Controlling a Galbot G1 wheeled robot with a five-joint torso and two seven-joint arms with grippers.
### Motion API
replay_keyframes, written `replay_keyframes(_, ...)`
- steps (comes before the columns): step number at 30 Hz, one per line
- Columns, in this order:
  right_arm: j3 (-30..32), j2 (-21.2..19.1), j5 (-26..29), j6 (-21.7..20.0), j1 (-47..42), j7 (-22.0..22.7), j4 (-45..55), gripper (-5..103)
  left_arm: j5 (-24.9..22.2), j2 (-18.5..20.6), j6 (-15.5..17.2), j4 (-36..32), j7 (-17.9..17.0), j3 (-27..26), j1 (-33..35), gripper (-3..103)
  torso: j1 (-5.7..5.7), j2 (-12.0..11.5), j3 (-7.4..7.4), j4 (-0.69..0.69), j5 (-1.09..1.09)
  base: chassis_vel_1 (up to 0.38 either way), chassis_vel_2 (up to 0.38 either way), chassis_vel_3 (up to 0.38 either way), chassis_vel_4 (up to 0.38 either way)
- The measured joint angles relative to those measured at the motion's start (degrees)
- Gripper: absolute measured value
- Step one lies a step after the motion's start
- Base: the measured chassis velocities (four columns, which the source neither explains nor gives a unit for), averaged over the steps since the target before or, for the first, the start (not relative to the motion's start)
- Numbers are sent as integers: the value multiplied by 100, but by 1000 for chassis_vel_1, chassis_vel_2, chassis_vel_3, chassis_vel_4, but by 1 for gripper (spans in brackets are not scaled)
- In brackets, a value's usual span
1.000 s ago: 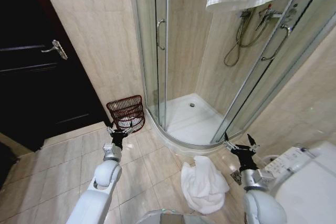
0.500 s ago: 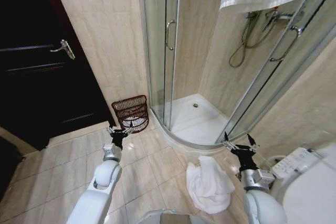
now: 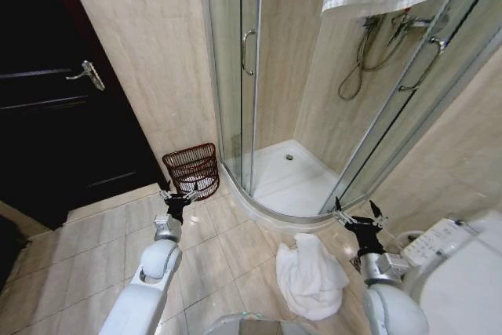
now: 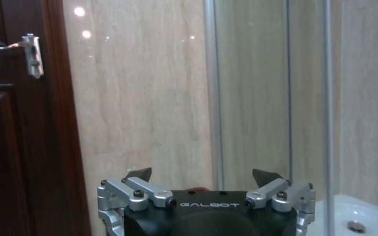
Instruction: Discard the used towel into the hamper.
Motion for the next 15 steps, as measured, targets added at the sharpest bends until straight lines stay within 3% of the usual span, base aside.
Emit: replay_keyframes(15, 0, 0, 0, 0, 0, 0, 0, 100, 0, 0, 0, 0, 0, 0, 0, 100, 0, 0, 0, -1, 0, -48, -41, -50, -46)
